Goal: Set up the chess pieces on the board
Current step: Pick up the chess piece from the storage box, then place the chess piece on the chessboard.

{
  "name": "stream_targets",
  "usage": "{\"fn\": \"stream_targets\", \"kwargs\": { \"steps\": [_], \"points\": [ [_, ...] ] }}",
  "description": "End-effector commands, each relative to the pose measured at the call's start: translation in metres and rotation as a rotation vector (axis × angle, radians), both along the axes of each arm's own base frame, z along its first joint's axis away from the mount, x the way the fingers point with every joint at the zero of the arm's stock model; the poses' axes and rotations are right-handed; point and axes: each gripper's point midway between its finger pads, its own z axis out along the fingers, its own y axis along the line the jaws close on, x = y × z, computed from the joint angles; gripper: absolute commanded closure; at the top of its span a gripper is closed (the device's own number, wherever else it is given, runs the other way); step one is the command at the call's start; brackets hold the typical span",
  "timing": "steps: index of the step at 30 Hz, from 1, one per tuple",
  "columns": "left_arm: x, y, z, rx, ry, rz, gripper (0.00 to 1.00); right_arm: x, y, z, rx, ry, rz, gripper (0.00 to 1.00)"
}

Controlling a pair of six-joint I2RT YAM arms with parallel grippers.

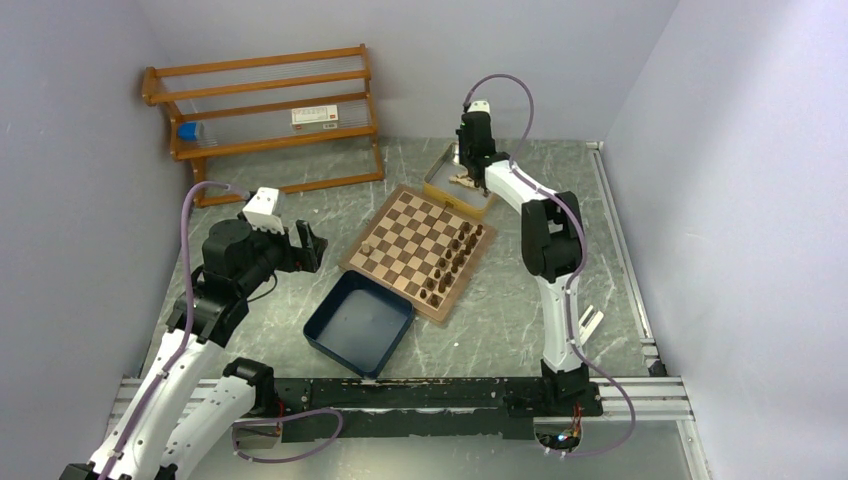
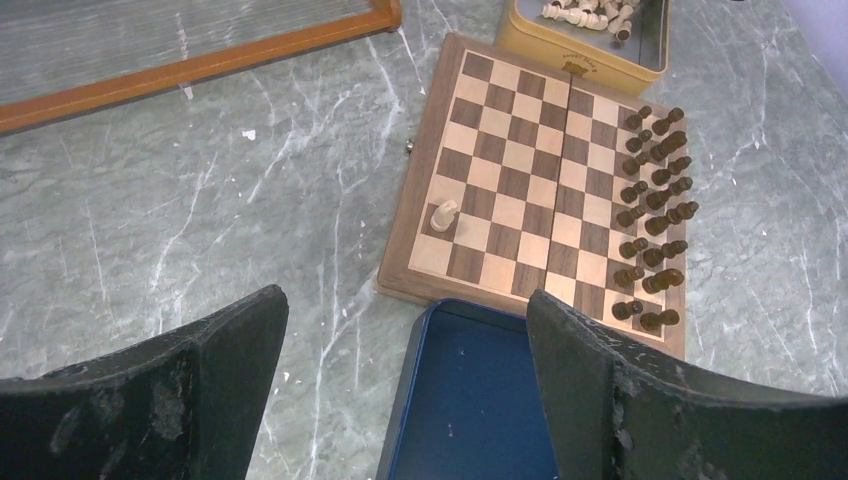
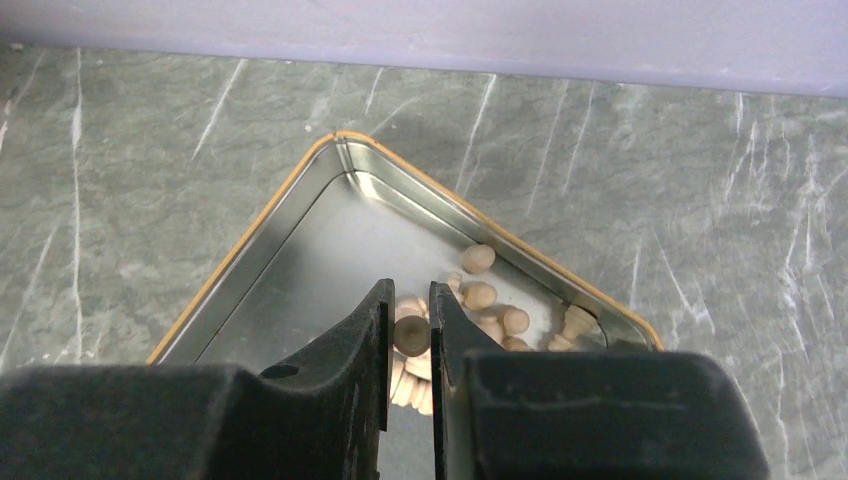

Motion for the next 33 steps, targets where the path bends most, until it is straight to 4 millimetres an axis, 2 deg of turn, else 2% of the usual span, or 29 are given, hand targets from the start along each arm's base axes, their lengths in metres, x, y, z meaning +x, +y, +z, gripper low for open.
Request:
{"fn": "stream_targets", "kwargs": {
  "steps": [1,5,9,16,21,24,28,33],
  "points": [
    [0.002,0.004,0.014,-0.011,-0.047,0.023,0.07,-0.013,0.008,0.031,0.038,-0.013,0.019,0.92],
    [0.002,0.006,0.016,-0.012,-0.057,0.033,0.07,-0.029,0.023,0.052,0.062,-0.03,0.065,0.91],
    [0.002,0.007,0.015,-0.007,-0.053,0.038,0.07,-0.052,0.049,0.071,0.071,-0.039,0.143,0.91],
    [0.003,0.009,0.013,-0.003,-0.043,0.051,0.07,-0.111,0.118,0.096,0.056,-0.116,0.339,0.91],
    [0.001,0.011,0.016,-0.007,-0.054,0.061,0.07,-0.16,0.173,0.102,0.069,-0.13,0.514,0.9],
    [0.001,0.02,0.02,-0.003,-0.069,0.108,0.07,-0.187,0.197,0.103,0.094,-0.136,0.6,0.89],
    [0.0,0.029,0.025,0.0,-0.091,0.155,0.07,-0.227,0.226,0.096,0.126,-0.16,0.737,0.89],
    [0.001,0.038,0.027,0.009,-0.101,0.207,0.07,-0.263,0.251,0.086,0.094,-0.176,0.849,0.89]
  ]
}}
